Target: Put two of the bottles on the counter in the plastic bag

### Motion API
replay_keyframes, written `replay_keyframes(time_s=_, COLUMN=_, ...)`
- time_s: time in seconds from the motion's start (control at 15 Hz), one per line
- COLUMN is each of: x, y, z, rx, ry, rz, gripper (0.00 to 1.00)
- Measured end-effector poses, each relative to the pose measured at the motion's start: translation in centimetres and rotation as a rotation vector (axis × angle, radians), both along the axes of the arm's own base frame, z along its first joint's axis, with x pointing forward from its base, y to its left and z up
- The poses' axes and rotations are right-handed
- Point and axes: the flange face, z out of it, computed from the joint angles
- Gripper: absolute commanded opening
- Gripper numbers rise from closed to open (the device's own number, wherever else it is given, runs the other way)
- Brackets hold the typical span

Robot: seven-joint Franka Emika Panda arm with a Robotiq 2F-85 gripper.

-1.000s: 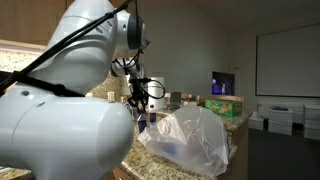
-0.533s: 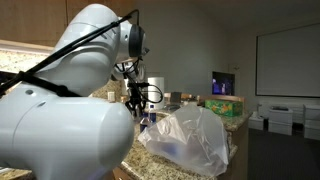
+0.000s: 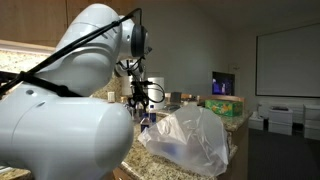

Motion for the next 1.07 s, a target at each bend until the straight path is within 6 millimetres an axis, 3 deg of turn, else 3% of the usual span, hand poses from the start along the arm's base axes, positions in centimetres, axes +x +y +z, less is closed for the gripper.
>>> replay_keyframes(time_s=0.13, x=0.5, y=-0.5, z=0.8, rx=0.019, ry=-0.009, rz=-0.015, gripper=1.00)
replay_keyframes(time_s=0.2, x=0.5, y=-0.6, z=0.8, rx=0.018, ry=-0.009, rz=-0.017, gripper=0.89)
replay_keyframes(time_s=0.33, x=0.6, y=-0.9, z=0.4, rx=0.013, ry=-0.001, rz=-0.025, gripper=1.00)
replay_keyframes(time_s=0.8, x=1.7, y=-1.3, z=0.9, rx=0.050, ry=-0.047, rz=-0.037, gripper=1.00)
replay_keyframes(time_s=1.07, x=2.5, y=-3.5, z=3.0, rx=0.072, ry=-0.081, rz=-0.134, gripper=1.00)
